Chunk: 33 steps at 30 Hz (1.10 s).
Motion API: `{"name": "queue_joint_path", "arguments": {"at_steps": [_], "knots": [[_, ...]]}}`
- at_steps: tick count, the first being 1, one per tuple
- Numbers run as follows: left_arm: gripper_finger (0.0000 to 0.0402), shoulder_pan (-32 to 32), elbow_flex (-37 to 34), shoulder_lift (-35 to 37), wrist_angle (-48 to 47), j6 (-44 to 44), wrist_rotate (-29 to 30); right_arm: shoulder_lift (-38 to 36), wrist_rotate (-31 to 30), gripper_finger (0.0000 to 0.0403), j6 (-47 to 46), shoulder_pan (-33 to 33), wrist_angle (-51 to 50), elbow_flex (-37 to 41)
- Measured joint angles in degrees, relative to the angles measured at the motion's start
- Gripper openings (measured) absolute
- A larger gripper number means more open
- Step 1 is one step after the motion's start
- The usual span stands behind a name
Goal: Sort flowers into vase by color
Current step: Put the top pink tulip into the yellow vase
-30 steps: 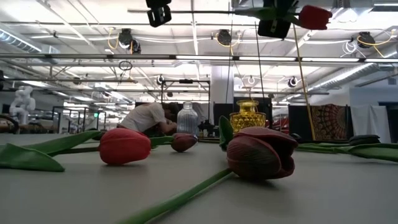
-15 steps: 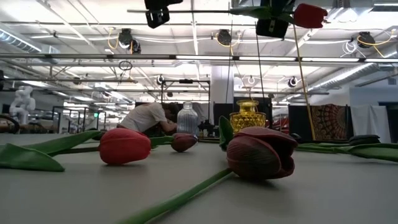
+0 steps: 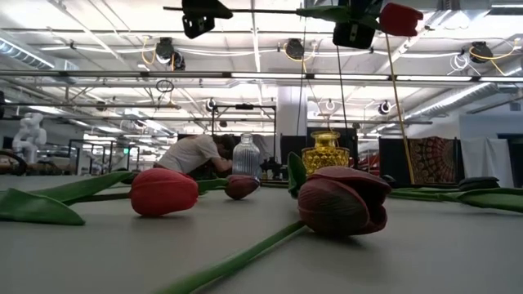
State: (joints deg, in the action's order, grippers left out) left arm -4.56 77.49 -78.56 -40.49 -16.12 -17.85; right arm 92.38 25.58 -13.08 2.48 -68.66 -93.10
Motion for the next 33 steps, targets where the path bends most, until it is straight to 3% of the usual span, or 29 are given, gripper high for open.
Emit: {"name": "queue_joint_path", "arguments": {"at_steps": [33], "knots": [[0.0148,2.1,0.0,0.0,-0.9,0.0,3.6,0.0,0.3,0.0000,-1.9,0.0,3.8,0.0]]}}
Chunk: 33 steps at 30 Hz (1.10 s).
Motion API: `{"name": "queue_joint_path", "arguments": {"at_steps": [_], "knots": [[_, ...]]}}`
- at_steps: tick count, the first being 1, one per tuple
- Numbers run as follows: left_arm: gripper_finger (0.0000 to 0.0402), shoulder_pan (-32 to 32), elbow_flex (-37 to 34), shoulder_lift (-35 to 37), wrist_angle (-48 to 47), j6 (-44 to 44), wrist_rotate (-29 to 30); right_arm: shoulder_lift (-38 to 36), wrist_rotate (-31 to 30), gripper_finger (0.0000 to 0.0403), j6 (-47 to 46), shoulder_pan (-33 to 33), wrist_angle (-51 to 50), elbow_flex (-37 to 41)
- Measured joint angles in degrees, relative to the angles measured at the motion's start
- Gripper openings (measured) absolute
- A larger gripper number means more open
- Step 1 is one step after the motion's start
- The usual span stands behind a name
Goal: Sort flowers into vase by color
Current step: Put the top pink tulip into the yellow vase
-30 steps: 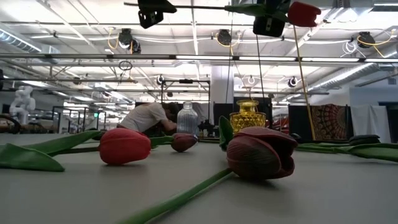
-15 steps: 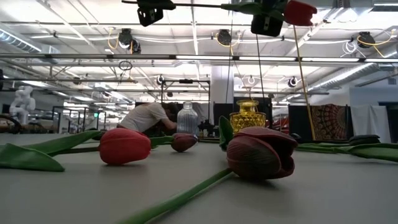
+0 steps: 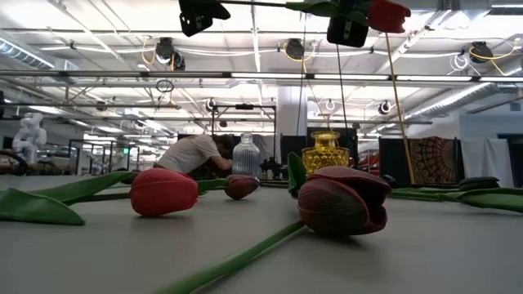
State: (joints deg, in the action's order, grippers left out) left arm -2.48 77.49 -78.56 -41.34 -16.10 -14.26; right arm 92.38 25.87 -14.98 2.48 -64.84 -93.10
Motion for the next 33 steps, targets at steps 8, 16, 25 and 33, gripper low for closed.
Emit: {"name": "queue_joint_path", "arguments": {"at_steps": [8,16,25,33], "knots": [[0.0115,0.0,0.0,0.0,0.0,0.0,0.0,0.0,0.0,0.0000,0.0,0.0,0.0,0.0],[0.0048,0.0,0.0,0.0,0.0,0.0,0.0,0.0,0.0,0.0000,0.0,0.0,0.3,0.0],[0.0008,0.0,0.0,0.0,0.0,0.0,-0.5,0.0,0.0,0.0000,0.2,0.0,0.3,0.0],[0.0006,0.0,0.0,0.0,0.0,0.0,-0.5,0.0,0.0,0.0000,0.7,0.0,0.3,0.0]]}}
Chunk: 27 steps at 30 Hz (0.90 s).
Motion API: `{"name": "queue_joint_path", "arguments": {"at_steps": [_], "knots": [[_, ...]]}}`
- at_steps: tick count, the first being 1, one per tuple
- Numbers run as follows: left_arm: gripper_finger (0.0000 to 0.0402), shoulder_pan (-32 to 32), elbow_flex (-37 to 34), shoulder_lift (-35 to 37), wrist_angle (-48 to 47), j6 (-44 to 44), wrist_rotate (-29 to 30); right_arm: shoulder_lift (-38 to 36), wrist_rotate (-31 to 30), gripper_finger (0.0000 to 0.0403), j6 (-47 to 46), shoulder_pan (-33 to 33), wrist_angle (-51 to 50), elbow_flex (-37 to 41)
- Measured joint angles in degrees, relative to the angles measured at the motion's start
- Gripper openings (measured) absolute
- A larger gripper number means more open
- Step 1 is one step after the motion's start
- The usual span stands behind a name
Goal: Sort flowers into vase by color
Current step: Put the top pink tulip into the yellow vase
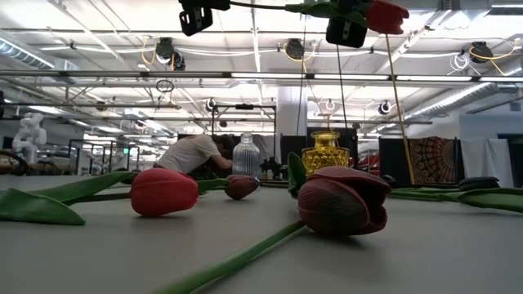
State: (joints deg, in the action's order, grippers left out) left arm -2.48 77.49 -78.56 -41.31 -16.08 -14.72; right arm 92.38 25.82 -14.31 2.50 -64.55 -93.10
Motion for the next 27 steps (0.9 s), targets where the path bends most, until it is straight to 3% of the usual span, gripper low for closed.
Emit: {"name": "queue_joint_path", "arguments": {"at_steps": [14,27], "knots": [[0.0005,0.0,0.0,0.0,-3.7,0.0,0.0,0.0,-0.1,0.0072,0.5,-0.2,1.6,0.0],[0.0004,0.0,0.0,0.0,-5.3,0.0,0.5,-0.1,-0.6,0.0120,0.5,-0.4,6.6,-4.8]]}}
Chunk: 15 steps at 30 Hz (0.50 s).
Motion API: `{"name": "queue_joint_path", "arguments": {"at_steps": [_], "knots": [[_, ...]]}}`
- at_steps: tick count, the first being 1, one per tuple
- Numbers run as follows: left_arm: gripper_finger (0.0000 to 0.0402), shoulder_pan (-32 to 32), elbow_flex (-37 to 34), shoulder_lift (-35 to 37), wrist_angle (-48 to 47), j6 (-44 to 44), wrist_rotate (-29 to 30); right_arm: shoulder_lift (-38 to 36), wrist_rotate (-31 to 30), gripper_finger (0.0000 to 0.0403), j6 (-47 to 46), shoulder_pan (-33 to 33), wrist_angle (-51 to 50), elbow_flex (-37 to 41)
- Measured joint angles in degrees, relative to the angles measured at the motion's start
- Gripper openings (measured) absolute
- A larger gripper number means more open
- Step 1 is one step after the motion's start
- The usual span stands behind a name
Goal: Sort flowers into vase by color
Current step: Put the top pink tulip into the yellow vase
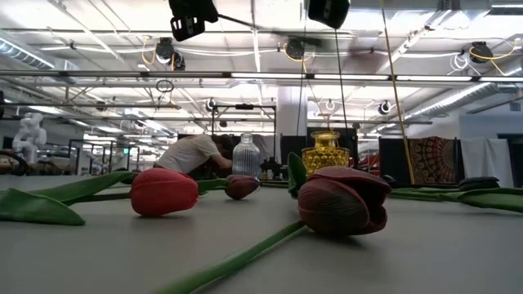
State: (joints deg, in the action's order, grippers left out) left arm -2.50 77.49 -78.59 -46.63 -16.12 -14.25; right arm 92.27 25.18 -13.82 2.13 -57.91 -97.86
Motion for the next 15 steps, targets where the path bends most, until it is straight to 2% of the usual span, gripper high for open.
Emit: {"name": "queue_joint_path", "arguments": {"at_steps": [8,15], "knots": [[0.0004,0.0,0.0,0.0,0.0,0.0,0.8,0.0,-4.4,0.0141,0.0,0.0,-0.2,0.0],[0.0004,0.0,0.0,0.0,0.0,0.0,3.2,-0.8,-5.7,0.0150,-1.0,0.0,0.0,0.0]]}}
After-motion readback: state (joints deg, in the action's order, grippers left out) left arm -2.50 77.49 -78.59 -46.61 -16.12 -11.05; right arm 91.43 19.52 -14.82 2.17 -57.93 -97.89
